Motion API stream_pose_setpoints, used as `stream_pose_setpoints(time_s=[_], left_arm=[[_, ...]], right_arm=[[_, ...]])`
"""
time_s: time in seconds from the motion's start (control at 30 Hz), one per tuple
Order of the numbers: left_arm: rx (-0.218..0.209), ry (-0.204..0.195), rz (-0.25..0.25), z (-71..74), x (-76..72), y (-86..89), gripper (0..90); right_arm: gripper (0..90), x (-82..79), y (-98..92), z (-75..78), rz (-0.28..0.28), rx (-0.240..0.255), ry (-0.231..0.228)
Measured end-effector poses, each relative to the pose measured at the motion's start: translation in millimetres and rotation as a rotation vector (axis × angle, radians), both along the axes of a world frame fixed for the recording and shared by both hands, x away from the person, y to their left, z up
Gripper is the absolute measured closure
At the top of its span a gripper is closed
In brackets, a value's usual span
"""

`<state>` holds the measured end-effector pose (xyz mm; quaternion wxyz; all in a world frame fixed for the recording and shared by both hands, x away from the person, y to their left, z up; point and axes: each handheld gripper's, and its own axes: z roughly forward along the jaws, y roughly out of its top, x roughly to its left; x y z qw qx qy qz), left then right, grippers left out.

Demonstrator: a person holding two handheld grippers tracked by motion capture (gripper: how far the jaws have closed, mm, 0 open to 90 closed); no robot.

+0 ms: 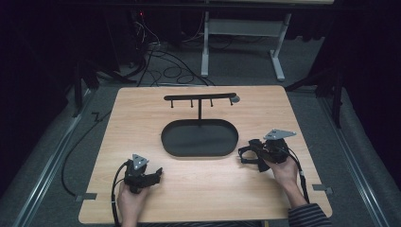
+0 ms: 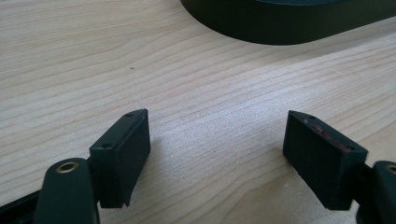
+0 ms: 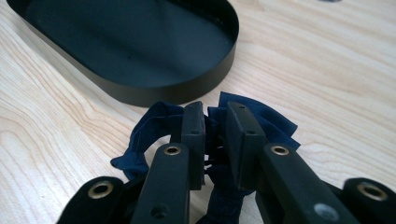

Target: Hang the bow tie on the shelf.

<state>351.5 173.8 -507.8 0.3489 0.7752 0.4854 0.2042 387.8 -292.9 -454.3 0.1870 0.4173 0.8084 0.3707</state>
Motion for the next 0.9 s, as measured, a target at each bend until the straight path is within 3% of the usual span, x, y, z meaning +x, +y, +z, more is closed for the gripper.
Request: stream_pose_setpoints(time_s=[0.9], left_arm=[[0.001,0.001,0.000,0.1,0.0,0.1,23.6]], right_arm=[[79.9,-1.0,2.9,36.3,0.012,0.047,-0.086]])
